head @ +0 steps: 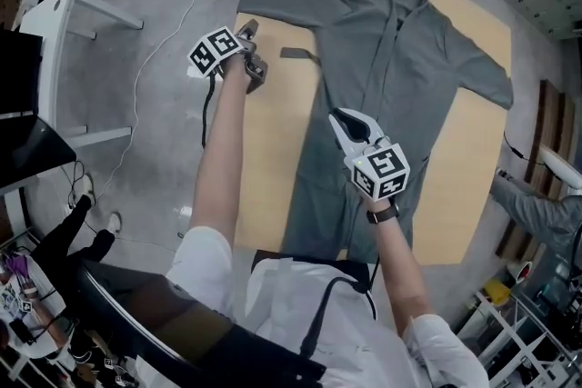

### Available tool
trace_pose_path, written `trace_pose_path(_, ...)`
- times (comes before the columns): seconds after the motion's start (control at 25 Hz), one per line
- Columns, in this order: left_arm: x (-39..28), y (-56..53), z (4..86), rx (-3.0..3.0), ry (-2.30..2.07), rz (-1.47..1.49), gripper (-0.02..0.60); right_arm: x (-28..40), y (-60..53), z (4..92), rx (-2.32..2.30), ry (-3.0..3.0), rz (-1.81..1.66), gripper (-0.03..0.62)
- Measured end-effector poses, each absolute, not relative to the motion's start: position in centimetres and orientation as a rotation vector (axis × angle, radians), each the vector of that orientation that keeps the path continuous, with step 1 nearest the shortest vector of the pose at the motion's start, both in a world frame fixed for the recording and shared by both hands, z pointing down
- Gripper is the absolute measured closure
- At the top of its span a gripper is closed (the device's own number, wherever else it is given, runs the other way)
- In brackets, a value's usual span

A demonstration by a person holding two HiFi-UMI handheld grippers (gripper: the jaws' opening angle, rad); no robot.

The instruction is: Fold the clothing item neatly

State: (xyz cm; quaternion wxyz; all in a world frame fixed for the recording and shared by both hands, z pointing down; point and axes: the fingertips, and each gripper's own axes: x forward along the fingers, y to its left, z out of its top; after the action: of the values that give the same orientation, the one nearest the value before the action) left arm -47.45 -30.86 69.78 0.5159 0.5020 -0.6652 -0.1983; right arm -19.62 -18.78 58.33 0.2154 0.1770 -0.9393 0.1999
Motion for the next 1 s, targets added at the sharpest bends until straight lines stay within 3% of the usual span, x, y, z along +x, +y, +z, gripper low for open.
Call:
trace_pose_path(0.16,-48.6,-33.5,71.4,1.141,-1.53,-0.552,0.416,-19.4,-20.7,58.0,0.524,-2.619,0.581,0.551)
trace_pose_path(0.76,-52.4,-35.4,74.8,0.795,-1.469,-0.792,0.416,-18.8,-23.1,59.6,0.558,-2.626,0.632,0.553)
trace_pose_path(0.84,-52.6,-35.8,75.1,0.784,-1.479,-0.756,0.435,-18.7,-22.8,59.5,0.562,-2.626,0.645,0.553)
trace_pose_path(0.88,-52.7,-35.9,75.5,0.776,-1.486,-0.72,0.473,-18.6,-22.6,59.5,0.563,-2.624,0.65,0.553)
trace_pose_path(0.92,-52.6,-35.8,75.9,0.778,-1.493,-0.677,0.548,-18.4,-22.4,59.5,0.563,-2.623,0.653,0.553)
trace_pose_path(1.0,-52.3,-36.0,75.9,0.825,-1.494,-0.605,0.568,-17.9,-22.2,59.5,0.565,-2.621,0.656,0.553)
